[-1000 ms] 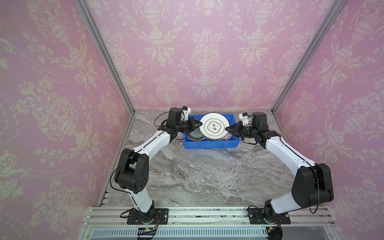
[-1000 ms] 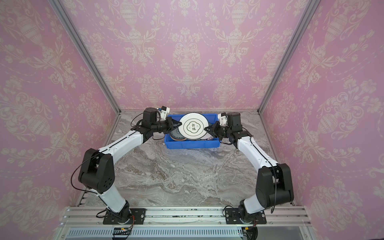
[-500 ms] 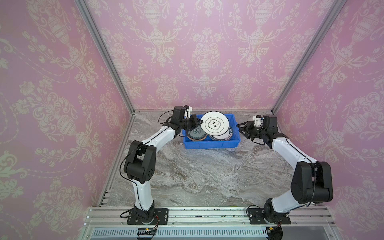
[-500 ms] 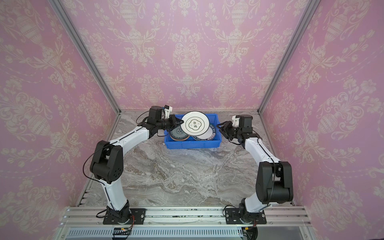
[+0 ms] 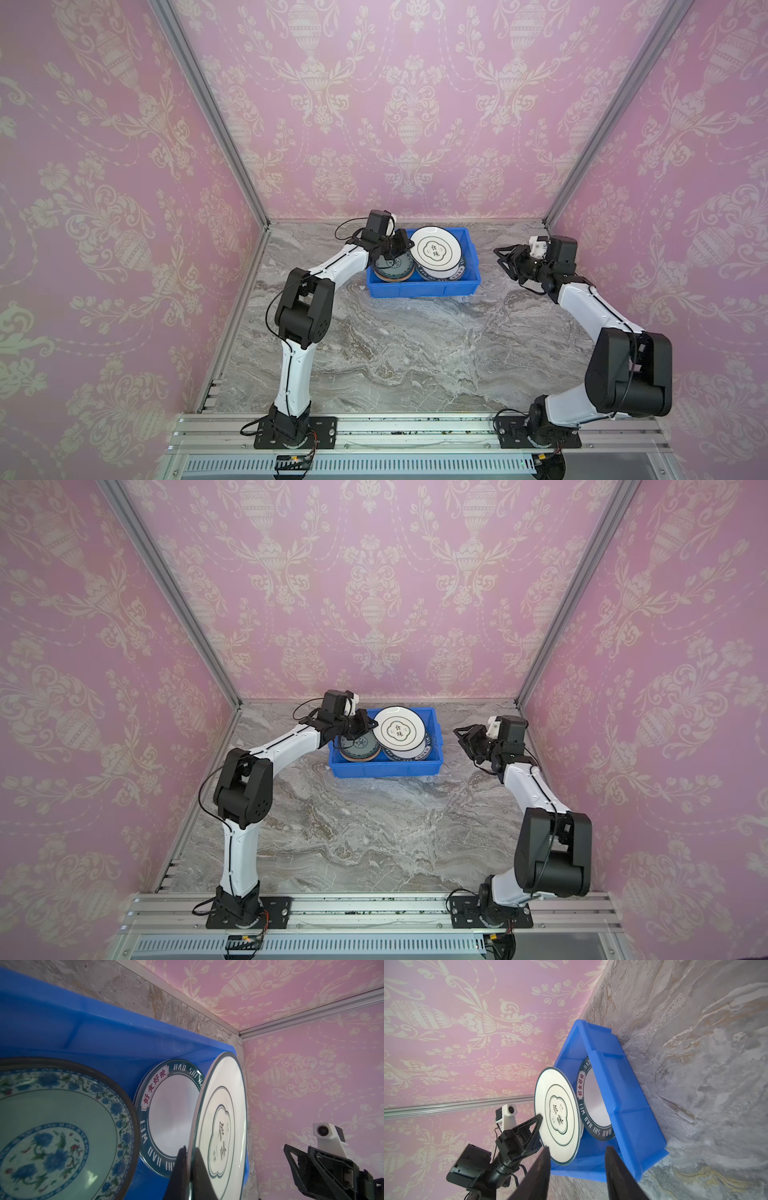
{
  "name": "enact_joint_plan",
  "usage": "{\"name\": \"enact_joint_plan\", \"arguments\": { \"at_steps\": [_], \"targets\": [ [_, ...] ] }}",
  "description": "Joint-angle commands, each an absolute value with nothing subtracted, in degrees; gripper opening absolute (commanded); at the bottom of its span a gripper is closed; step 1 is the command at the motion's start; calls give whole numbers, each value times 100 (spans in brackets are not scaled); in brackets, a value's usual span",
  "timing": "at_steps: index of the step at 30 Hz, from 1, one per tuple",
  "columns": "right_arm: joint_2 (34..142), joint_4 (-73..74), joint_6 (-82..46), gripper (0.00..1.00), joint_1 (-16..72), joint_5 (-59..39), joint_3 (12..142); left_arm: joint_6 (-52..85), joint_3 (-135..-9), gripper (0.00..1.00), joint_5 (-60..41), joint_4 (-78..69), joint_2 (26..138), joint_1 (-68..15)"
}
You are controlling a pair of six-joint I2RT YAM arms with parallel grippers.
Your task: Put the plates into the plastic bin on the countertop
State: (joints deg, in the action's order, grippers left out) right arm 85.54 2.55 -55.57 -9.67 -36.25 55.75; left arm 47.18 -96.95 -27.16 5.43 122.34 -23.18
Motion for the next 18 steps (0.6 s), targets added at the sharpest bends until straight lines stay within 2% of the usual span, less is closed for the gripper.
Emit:
{"name": "enact_joint_plan", "arguments": {
  "at_steps": [1, 18],
  "targets": [
    [8419, 343, -5599, 44, -1002, -3752, 5513, 4535, -10033, 0, -2516, 633, 12375, -2386],
    [8421, 532, -5641, 44, -1020, -3797, 5335, 4133, -11374, 0, -2159, 1537, 13395, -2662]
  ]
}}
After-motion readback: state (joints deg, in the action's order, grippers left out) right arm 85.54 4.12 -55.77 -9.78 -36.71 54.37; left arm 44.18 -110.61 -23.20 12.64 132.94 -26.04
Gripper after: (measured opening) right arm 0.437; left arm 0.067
